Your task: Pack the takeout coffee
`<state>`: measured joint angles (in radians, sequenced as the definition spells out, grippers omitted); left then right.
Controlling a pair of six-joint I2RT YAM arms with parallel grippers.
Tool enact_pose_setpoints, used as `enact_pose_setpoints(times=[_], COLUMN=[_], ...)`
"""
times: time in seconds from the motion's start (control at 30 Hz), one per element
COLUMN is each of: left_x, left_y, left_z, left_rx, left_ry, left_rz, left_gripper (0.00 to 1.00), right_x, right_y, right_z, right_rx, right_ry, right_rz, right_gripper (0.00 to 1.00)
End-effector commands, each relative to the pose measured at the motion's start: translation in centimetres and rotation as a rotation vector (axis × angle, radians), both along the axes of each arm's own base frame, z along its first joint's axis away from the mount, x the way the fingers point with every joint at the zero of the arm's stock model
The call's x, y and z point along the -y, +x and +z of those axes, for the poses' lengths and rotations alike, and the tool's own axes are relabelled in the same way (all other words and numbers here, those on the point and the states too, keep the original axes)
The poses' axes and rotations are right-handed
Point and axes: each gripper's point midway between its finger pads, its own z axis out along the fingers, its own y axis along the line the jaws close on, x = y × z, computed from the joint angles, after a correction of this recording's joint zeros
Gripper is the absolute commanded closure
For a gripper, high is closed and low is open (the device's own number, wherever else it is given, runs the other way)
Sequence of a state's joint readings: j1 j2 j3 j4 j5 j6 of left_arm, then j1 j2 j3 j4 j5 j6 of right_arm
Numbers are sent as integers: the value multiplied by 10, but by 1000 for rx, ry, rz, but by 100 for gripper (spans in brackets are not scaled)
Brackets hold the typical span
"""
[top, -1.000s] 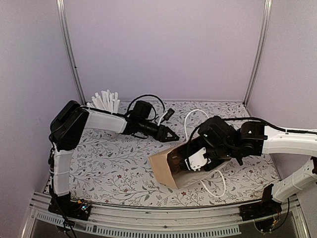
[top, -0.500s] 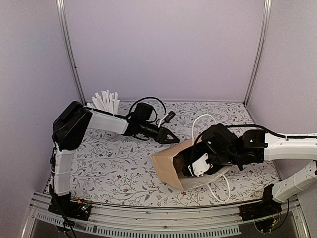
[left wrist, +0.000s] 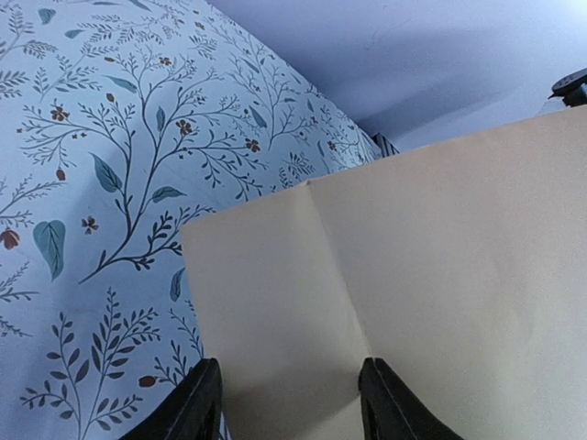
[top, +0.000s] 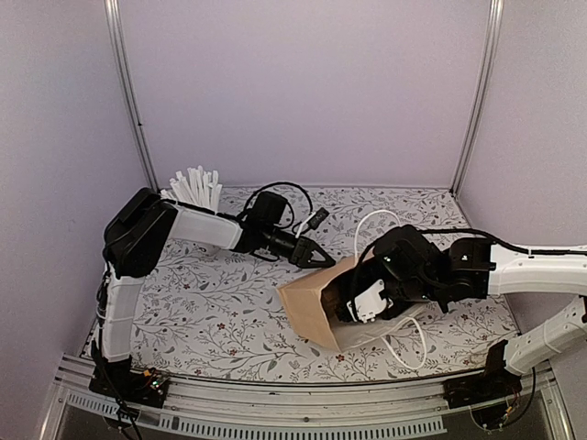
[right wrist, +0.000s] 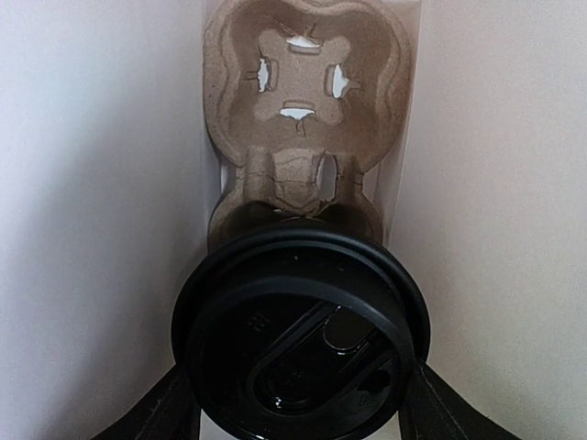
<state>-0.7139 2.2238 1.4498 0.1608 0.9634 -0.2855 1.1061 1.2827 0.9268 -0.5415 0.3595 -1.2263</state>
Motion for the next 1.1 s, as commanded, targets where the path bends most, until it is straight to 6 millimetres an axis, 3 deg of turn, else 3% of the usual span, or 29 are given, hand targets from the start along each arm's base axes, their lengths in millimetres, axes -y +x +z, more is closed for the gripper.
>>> enact_pose_setpoints(times=[0.0,0.6,1.07], left_x=[9,11,8], left_y=[-15,-26,-42], left_z=[0,-9,-4], left_rx=[-10,-62,-142], left_ry=[-21,-26,-91], left_rz=[-65,-125,-226], left_gripper=[47,50,52], right_x=[-9,-16,-22], right_y=[9,19,4], right_z=[16,21,17], right_rx=[-1,-153,-392], right_ry=[52,20,-48], right_rz=[-27,-87,-99], right_gripper=[66,67,69])
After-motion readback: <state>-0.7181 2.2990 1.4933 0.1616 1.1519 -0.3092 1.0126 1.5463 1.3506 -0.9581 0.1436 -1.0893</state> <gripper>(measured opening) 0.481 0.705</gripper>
